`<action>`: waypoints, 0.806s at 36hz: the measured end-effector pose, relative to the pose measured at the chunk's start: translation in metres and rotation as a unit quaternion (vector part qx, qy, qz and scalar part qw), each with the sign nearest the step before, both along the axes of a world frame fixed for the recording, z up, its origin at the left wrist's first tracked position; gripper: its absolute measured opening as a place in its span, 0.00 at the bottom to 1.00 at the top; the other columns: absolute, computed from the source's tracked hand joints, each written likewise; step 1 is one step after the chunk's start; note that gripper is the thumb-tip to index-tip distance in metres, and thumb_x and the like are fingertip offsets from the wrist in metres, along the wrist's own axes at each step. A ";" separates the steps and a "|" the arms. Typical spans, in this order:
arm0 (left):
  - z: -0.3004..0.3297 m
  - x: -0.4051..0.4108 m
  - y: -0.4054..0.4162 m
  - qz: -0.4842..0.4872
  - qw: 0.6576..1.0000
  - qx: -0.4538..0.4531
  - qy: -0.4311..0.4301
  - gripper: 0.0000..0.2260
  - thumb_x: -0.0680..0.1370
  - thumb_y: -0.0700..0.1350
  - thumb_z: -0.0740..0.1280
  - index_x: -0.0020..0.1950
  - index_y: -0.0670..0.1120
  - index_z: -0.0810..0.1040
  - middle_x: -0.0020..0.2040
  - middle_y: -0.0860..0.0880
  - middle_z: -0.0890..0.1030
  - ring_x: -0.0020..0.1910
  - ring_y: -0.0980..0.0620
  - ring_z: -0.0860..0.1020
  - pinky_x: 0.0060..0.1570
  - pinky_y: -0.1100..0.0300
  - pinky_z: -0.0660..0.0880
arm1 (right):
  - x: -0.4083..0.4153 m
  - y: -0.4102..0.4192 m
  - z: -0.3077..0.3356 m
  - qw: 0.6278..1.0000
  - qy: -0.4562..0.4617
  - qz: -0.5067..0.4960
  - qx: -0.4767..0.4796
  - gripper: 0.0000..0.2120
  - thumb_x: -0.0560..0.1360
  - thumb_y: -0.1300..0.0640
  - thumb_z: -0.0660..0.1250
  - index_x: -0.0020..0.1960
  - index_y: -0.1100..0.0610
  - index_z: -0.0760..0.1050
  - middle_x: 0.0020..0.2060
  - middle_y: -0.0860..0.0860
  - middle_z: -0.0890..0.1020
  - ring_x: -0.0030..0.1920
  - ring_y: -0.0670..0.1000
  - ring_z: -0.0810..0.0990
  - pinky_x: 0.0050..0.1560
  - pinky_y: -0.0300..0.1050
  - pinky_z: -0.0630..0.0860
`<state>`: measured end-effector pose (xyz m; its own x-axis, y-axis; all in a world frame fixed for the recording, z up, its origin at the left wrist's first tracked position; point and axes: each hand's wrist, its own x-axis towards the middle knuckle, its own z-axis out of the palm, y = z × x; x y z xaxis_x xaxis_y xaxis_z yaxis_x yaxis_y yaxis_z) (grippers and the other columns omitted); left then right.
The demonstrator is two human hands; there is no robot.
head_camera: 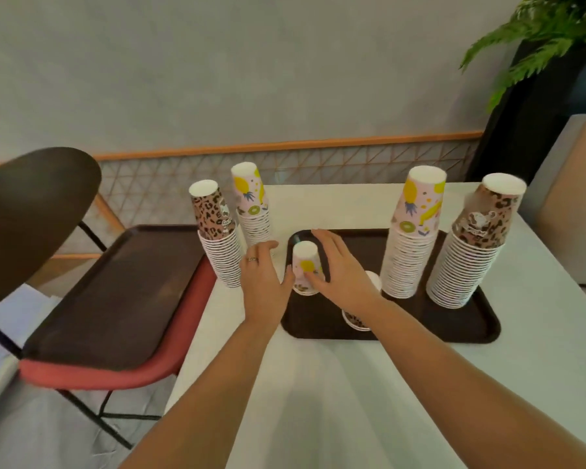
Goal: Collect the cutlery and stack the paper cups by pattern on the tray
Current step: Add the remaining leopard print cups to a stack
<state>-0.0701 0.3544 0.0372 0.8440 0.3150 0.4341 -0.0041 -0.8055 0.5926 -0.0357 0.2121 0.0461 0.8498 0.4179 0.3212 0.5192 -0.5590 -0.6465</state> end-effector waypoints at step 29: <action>-0.043 0.039 0.146 0.028 0.963 -0.241 0.121 0.47 0.63 0.44 0.79 0.74 0.42 0.54 0.72 0.43 0.64 0.71 0.45 0.63 0.67 0.45 0.67 | 0.038 0.165 0.002 0.996 0.074 -0.014 0.054 0.37 0.73 0.54 0.69 0.75 0.58 0.52 0.72 0.54 0.61 0.72 0.51 0.61 0.69 0.41 0.59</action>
